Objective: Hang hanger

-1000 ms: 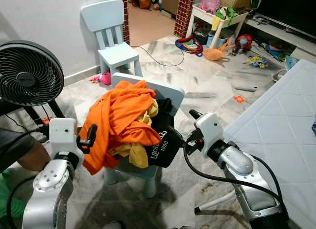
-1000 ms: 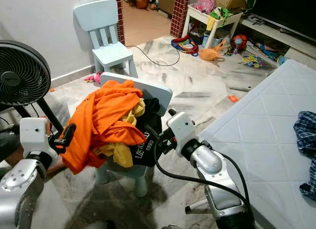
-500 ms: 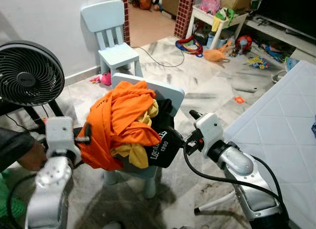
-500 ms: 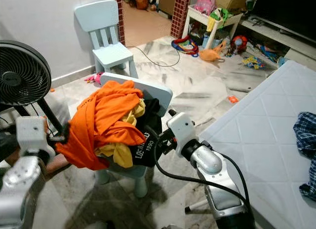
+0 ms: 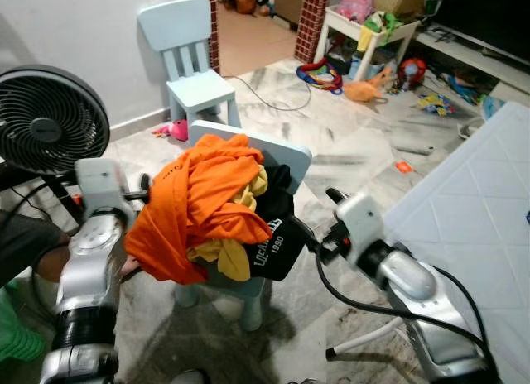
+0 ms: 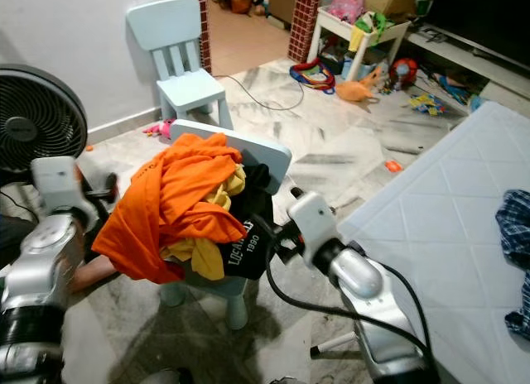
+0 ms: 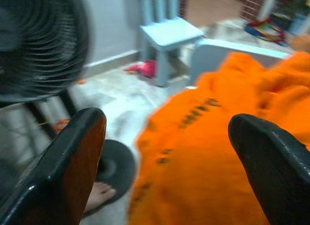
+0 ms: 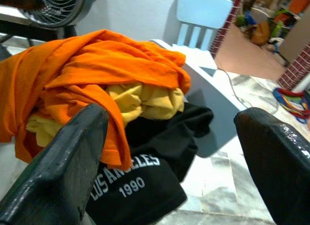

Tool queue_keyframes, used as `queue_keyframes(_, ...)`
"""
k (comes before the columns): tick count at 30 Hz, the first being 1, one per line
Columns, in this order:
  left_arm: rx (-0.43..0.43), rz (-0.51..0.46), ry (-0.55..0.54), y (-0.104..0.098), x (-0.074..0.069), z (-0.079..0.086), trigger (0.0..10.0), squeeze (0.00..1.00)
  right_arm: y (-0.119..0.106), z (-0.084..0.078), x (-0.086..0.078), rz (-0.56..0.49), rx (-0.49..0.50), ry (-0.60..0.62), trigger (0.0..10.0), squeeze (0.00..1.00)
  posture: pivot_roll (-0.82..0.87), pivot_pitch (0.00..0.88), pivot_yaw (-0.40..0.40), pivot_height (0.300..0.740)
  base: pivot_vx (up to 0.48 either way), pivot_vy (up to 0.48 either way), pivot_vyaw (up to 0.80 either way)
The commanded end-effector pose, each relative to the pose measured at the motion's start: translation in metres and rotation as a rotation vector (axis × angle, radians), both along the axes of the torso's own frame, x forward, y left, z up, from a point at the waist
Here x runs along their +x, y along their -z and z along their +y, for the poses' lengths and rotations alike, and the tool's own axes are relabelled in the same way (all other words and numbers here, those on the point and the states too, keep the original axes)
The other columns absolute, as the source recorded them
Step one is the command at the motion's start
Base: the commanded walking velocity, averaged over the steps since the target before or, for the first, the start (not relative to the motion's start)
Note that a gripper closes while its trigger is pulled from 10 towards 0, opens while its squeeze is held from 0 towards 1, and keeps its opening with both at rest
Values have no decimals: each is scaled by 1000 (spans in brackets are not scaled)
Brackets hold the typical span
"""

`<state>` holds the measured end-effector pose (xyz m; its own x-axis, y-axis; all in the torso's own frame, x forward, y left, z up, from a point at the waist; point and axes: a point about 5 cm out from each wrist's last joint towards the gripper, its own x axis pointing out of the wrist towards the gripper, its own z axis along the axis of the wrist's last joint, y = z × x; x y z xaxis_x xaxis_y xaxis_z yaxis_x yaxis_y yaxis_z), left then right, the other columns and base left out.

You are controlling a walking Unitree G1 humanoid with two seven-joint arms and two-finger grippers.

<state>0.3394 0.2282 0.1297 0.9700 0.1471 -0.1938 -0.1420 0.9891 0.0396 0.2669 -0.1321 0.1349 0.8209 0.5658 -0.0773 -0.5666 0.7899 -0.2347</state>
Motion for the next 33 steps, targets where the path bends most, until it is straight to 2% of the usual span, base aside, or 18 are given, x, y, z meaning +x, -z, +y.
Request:
queue_keyframes(1,-20,27,24,7,6,-3,10000,0,-6,-5,-3,-5,-7,4,10000,0,-167,171,-66,740,0,0,0)
queue_keyframes(6,-51,102,88,24,16,-17,10000,0,-7,-21,-15,35,-34,31,10000,0,-218,197,-55,740,0,0,0)
queue_keyframes(12,-72,133,144,35,22,-32,10000,0,-9,-39,-27,95,-73,62,10000,0,-258,205,-40,740,0,0,0)
queue_keyframes(13,-73,132,155,36,24,-35,5569,0,-9,-44,-31,119,-80,65,10000,0,-274,207,-38,740,0,0,0)
queue_keyframes(14,-72,135,169,38,24,-38,0,0,-8,-48,-36,138,-90,62,10000,0,-283,206,-37,740,0,0,0)
queue_keyframes(17,-81,136,184,39,25,-43,0,0,-8,-55,-43,166,-108,51,10000,0,-291,204,-35,740,0,0,0)
queue_keyframes(21,-83,133,191,41,26,-46,0,0,-8,-57,-40,175,-115,54,10000,0,-293,197,-36,740,0,0,0)
queue_keyframes(30,-70,88,165,41,25,-40,0,0,-10,-47,-31,166,-94,39,10000,0,-265,180,-40,740,0,0,0)
queue_keyframes(33,-18,30,160,34,25,-35,0,0,-9,-45,-29,164,-91,36,10000,0,-256,175,-39,740,0,0,0)
